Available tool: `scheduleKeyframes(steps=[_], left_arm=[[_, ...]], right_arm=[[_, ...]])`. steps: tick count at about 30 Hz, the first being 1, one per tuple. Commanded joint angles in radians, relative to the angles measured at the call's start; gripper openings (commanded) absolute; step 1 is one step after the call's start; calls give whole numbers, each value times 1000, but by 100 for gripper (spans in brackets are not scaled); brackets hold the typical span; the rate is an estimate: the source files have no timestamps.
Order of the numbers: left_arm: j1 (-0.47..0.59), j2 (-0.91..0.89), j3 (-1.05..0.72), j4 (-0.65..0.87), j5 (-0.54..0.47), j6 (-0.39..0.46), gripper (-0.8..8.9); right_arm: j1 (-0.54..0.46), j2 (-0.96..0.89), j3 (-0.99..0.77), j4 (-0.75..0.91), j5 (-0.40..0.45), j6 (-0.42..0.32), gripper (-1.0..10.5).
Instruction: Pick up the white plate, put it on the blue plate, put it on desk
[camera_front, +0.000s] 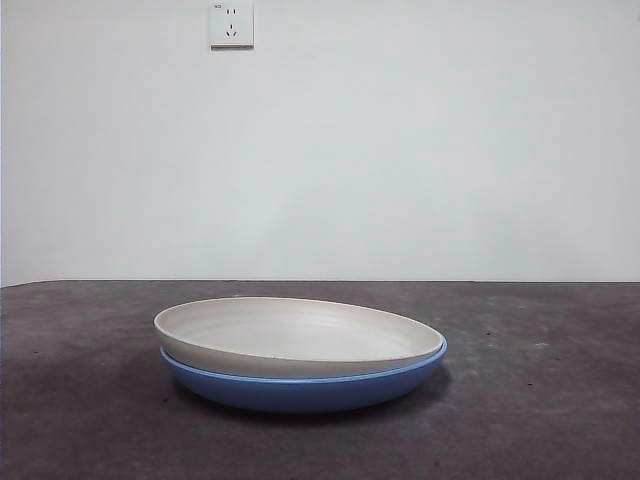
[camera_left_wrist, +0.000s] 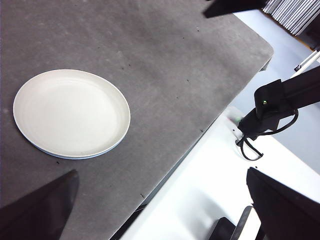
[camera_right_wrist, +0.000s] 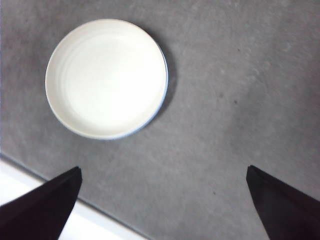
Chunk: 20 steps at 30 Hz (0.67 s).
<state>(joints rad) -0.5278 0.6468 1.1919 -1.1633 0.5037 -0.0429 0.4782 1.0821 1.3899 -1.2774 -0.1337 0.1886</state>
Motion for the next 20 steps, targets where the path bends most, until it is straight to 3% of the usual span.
scheduleKeyframes(steps=[1,7,20], left_arm=[[-6,5,9,6,6,4,634],[-6,5,9,5,6,4,634],[-6,5,9,-3,6,-3,626]], right_arm=[[38,-74,-9,-2,5,12,582],[88,-254,-89,-10,4,39,582],[93,-580,-244,-34,3,67,581]])
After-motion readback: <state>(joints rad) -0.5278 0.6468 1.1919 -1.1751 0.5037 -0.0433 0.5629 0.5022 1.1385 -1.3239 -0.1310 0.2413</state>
